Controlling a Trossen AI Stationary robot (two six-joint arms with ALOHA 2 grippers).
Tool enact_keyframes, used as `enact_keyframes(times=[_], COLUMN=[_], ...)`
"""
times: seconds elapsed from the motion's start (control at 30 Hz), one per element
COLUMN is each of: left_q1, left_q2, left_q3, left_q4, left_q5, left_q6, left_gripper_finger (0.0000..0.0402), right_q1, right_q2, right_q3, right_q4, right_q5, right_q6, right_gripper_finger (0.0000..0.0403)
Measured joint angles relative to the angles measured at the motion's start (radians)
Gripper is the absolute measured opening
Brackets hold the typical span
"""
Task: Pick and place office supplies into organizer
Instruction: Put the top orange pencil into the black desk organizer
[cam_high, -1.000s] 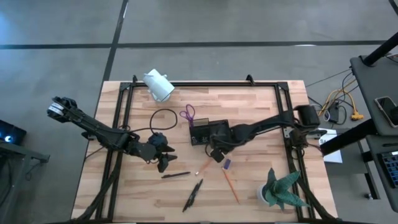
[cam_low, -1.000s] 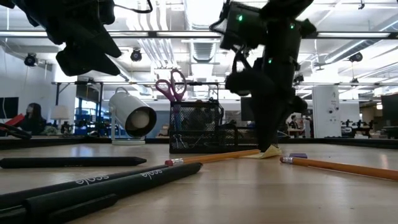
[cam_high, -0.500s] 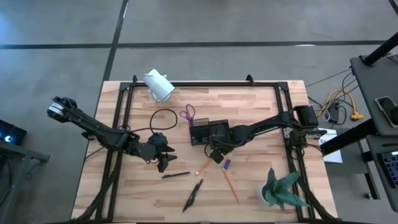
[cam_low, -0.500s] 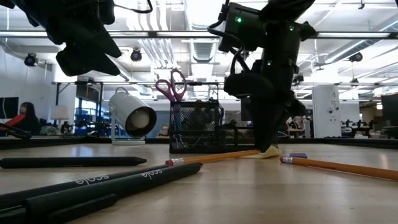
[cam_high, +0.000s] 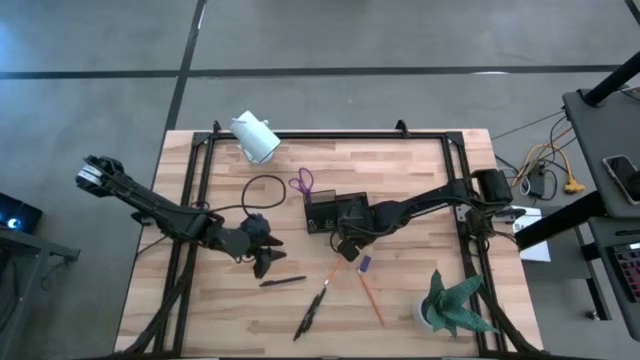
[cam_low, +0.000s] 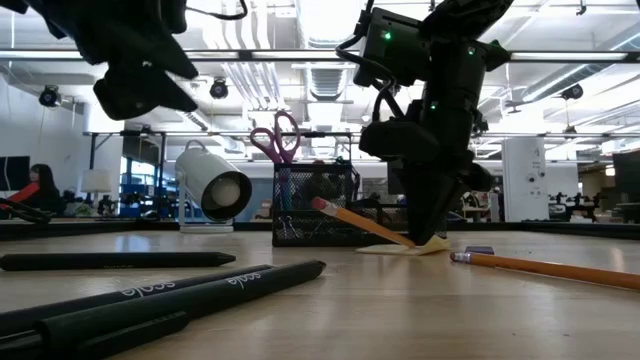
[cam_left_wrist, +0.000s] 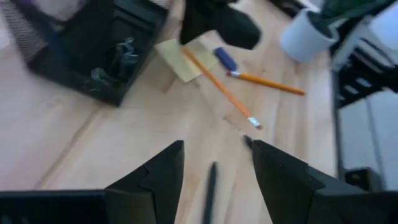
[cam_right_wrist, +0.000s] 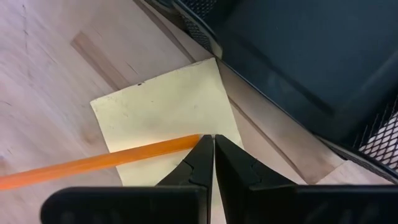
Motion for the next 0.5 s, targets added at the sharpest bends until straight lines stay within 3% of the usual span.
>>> enact_keyframes(times=[0.23,0.5], left_q1=[0.005,0.003], left_q2=[0.034,0.236], left_q3=[0.0,0.045], left_q4=[0.123,0.296], left_q5=[0.042,0.085], left_q6=[0.103,0.027], left_gripper_finger=[0.0173,0.0173], right_q1=[0.0,0.0], right_q2=[0.0,0.0], right_q3=[0.0,-0.001], right_q4=[0.002,0.005], right_q5=[0.0,0.004], right_q6=[0.0,0.004], right_gripper_finger=[0.0008,0.0008])
